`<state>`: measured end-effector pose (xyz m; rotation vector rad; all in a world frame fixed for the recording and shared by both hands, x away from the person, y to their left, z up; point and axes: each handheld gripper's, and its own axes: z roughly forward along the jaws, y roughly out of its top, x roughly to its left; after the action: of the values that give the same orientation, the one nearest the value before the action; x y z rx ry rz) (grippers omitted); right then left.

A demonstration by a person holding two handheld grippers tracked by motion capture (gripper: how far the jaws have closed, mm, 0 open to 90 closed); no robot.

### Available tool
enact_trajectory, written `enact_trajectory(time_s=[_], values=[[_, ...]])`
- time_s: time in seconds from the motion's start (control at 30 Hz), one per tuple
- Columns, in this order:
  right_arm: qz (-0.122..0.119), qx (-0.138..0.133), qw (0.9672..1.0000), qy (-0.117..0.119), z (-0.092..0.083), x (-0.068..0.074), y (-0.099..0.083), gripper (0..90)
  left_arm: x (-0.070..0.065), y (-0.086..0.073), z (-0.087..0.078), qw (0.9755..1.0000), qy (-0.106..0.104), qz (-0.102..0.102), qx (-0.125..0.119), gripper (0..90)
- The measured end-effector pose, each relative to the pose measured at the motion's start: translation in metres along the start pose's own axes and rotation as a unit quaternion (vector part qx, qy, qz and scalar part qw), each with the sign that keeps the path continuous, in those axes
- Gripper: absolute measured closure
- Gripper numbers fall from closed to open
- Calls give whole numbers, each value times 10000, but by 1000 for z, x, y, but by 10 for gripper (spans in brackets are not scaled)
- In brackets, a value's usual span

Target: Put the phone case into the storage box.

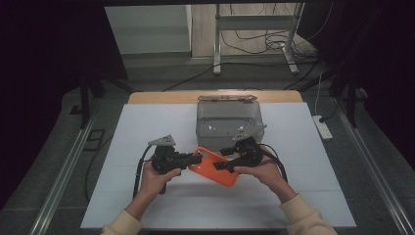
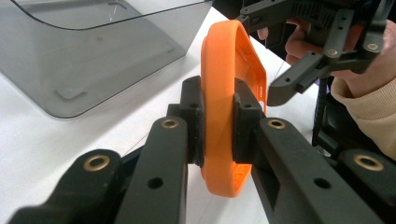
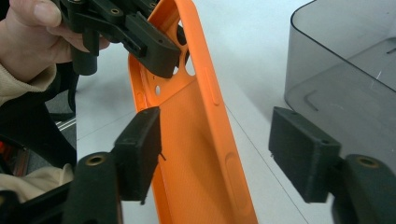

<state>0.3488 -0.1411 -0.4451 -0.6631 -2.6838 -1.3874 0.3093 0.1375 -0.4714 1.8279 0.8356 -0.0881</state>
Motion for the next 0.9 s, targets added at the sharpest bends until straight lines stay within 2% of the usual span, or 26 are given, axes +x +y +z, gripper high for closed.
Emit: enact_trajectory(time_s=[0.17,0.37,0.57,0.73,0.9], values=[[36,-15,10000,47,0,-2,-1,420,-1,0,1,10000,-20,50,7,789],[81,-40,9995,304,2,-2,-2,498,-2,-1,3,9999,-52,109,11,789],[92,32,9989,467,3,-2,-3,623,-3,-1,2,9999,-76,129,-6,789],[16,114,9987,488,3,-1,-3,724,-3,-1,4,9998,-95,171,60,786],[11,93,9983,570,1,-2,-3,776,-1,-2,3,9997,-93,197,57,775]])
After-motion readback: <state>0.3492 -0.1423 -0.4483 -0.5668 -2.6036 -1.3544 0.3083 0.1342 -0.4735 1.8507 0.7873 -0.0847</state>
